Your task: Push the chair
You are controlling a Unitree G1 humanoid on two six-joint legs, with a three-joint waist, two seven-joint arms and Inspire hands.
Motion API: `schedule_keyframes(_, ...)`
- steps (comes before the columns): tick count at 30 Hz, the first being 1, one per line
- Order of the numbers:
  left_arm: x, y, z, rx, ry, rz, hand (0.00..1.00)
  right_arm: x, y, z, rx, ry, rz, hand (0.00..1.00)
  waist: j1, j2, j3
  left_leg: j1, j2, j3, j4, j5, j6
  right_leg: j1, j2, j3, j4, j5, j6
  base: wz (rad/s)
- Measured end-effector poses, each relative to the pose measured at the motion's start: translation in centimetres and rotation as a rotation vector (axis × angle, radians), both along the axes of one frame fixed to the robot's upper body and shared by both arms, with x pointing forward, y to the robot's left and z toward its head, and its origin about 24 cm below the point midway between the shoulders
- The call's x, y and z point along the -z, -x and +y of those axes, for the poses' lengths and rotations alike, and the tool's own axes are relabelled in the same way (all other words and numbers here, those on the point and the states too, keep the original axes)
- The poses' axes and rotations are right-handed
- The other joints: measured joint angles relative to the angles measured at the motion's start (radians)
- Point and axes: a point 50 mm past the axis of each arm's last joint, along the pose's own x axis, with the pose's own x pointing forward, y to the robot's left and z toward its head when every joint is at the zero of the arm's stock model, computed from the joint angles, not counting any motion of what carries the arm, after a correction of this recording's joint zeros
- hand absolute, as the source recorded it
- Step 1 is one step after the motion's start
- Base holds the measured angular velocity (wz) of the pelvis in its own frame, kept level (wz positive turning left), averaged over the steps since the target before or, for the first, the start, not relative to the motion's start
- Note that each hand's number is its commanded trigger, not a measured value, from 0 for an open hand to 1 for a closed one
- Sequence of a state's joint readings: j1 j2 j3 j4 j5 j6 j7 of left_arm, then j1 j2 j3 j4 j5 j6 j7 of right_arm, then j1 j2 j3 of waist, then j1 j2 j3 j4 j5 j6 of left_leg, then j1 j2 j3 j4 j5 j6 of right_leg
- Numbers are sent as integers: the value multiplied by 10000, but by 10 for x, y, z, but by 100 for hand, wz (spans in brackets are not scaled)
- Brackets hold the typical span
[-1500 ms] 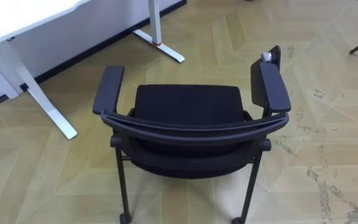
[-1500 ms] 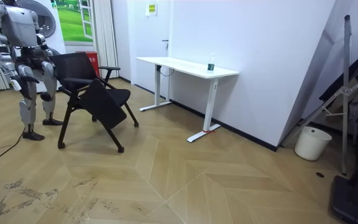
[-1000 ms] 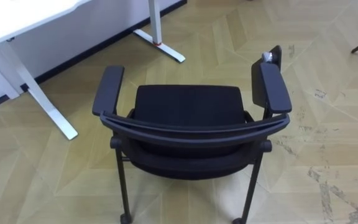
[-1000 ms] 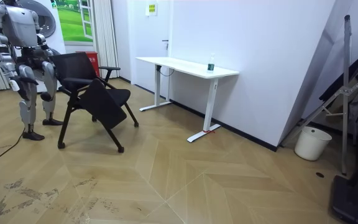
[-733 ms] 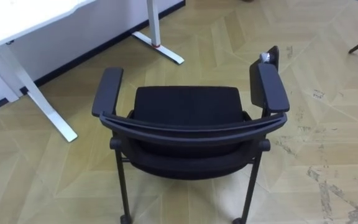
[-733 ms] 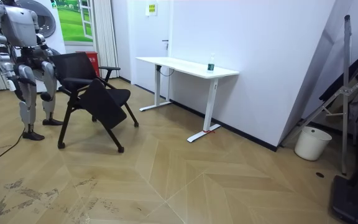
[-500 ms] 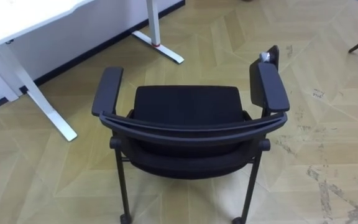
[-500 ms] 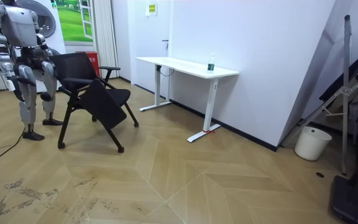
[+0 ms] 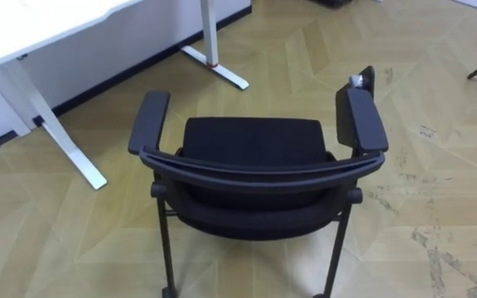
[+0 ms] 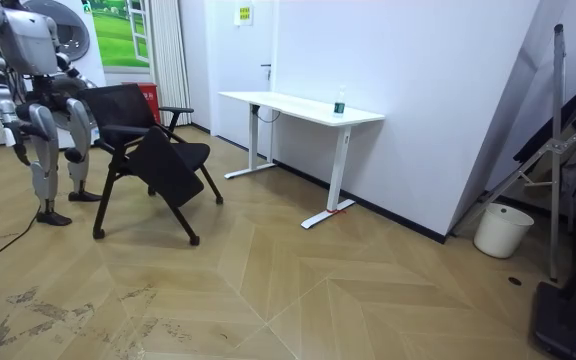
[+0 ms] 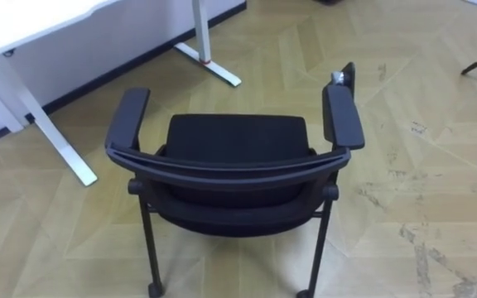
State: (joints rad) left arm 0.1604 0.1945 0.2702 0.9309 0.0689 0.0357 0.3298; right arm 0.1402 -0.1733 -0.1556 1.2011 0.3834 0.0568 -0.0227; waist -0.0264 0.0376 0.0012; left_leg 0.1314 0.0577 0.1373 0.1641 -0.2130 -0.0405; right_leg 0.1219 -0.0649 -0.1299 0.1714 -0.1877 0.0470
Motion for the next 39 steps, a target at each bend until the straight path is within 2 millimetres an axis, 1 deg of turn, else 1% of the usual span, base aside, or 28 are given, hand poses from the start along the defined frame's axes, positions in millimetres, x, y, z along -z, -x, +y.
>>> schedule_keyframes(1, -6, -7, 6, 73, -515, -260, 0, -1, 1, -4, 157, 75, -38, 0, -12, 96, -15, 19, 0, -2, 5, 1, 0, 22, 2, -5, 1, 0, 0, 0)
schedule_keyframes(2, -8, -12, 8, 103, -713, -373, 0, -2, 1, -6, 226, 108, -53, 0, -9, 135, -25, 31, 0, -1, 9, 1, 0, 31, 2, 0, 2, 0, 0, 0)
schedule_keyframes(3, -13, -20, 12, 157, -1050, -559, 0, -3, 1, -10, 200, 205, -46, 0, -7, 186, -58, 48, -4, 1, 11, 1, 1, 41, -1, 1, 7, 0, 0, 0)
schedule_keyframes(5, -19, -30, 17, 384, -1470, -785, 0, -4, 1, -14, 147, 255, -87, 0, -48, 295, -67, 47, -2, 0, 17, 3, 2, 39, -2, -3, 4, 0, 0, 0)
schedule_keyframes(6, -26, -37, 20, 675, -1857, -1022, 0, -5, 1, -16, 266, 274, -135, 0, -59, 325, -55, 27, -1, -1, 15, 3, 1, 17, 0, 3, 3, 0, 0, 0)
schedule_keyframes(7, -34, -47, 22, 963, -2277, -1407, 0, -5, 1, -17, 361, 288, -169, 0, -103, 334, -40, 36, -7, -3, 20, 3, 2, -21, -1, 23, 2, 0, 0, 0)
schedule_keyframes(8, -39, -52, 23, 1132, -2497, -1598, 0, -5, 1, -17, 353, 282, -189, 0, -103, 358, -40, 28, -7, -4, 22, 4, 2, -26, -2, 29, 1, 0, 0, 0)
schedule_keyframes(9, -48, -61, 25, 1421, -2928, -1969, 0, -5, -1, -17, 323, 252, -234, 0, -102, 340, -25, 23, -6, -13, 22, 4, 2, -25, -2, 42, -3, -1, 0, 0)
schedule_keyframes(11, -63, -74, 29, 1954, -3639, -2403, 0, -6, -4, -16, 131, 204, -340, 0, -153, 329, -25, -11, -6, -10, 25, 4, 2, -36, -2, 46, -6, -3, 3, 0)
schedule_keyframes(13, -83, -89, 32, 2747, -4607, -2888, 0, -6, -7, -15, -28, 44, -460, 0, -217, 312, -32, -6, -6, -4, 28, 4, 2, -44, -3, 48, -8, -3, 3, 0)
schedule_keyframes(14, -87, -93, 32, 2990, -4867, -2942, 0, -6, -7, -15, -34, 10, -460, 0, -239, 311, -31, -3, -6, -5, 31, 4, 2, -50, -3, 49, -12, -3, 3, 0)
schedule_keyframes(16, -104, -108, 28, 3865, -5789, -3243, 0, -6, -6, -15, -128, 22, -424, 0, -244, 275, -14, -37, -8, -7, 29, 4, 2, -63, -3, 43, -9, -2, 3, 0)
schedule_keyframes(17, -108, -112, 26, 4013, -5946, -3393, 0, -6, -6, -15, -123, 31, -414, 0, -248, 262, -16, -49, -8, -6, 31, 4, 2, -49, -3, 45, -5, -2, 2, 0)
schedule_keyframes(19, -124, -123, 18, 4691, -6612, -3811, 0, -6, -6, -15, -125, 37, -435, 0, -241, 243, -14, -42, -8, 7, 31, 4, 2, -32, -4, 52, -9, -1, 2, 0)
schedule_keyframes(20, -128, -126, 16, 4841, -6749, -3943, 0, -6, -6, -15, -110, 27, -450, 0, -255, 240, -15, -41, -8, 8, 32, 4, 2, -33, -4, 54, -11, -1, 2, 0)
schedule_keyframes(22, -142, -136, 4, 5494, -7269, -4442, 0, -6, -8, -15, -63, -40, -516, 0, -272, 243, -17, -71, -7, 8, 33, 4, 2, -62, -9, 40, -21, -1, 2, 0)
schedule_keyframes(25, -151, -144, -10, 6364, -7510, -4671, 0, -6, -10, -15, -104, -77, -599, 0, -369, 286, -29, -88, -7, 6, 31, 4, 2, -71, -8, 49, -34, -1, 2, 0)
schedule_keyframes(28, -149, -147, -19, 7282, -7862, -4194, 0, -6, -13, -13, -358, -84, -594, 0, -500, 314, -30, -78, -9, -2, 26, 4, 2, -61, -8, 49, -31, -1, 2, 0)
schedule_keyframes(31, -143, -151, -34, 8855, -8147, -3402, 0, -5, -16, -12, -558, -157, -670, 0, -566, 335, -4, -106, -8, -5, 30, 4, 2, -80, -8, 55, -35, -1, 2, 0)
schedule_keyframes(33, -141, -152, -40, 9377, -8171, -3176, 0, -6, -19, -12, -644, -202, -766, 0, -643, 324, 5, -157, -7, 0, 48, 4, 2, -148, -7, 68, -24, 0, 0, 0)
schedule_keyframes(36, -145, -156, -47, 10092, -8020, -3106, 0, -6, -25, -12, -805, -165, -906, 0, -802, 324, 39, -178, -6, 6, 49, 4, 2, -199, -6, 87, -17, 1, -2, 0)
schedule_keyframes(38, -147, -159, -50, 10630, -7985, -2987, 0, -6, -28, -11, -843, -179, -925, 0, -832, 341, 58, -169, -6, 6, 47, 4, 2, -196, -3, 103, -20, 1, -2, -2)
schedule_keyframes(39, -148, -161, -54, 10950, -7903, -2917, 0, -6, -29, -11, -863, -167, -943, 0, -865, 362, 80, -171, -7, 6, 45, 4, 2, -195, -2, 134, -22, 2, -2, -4)
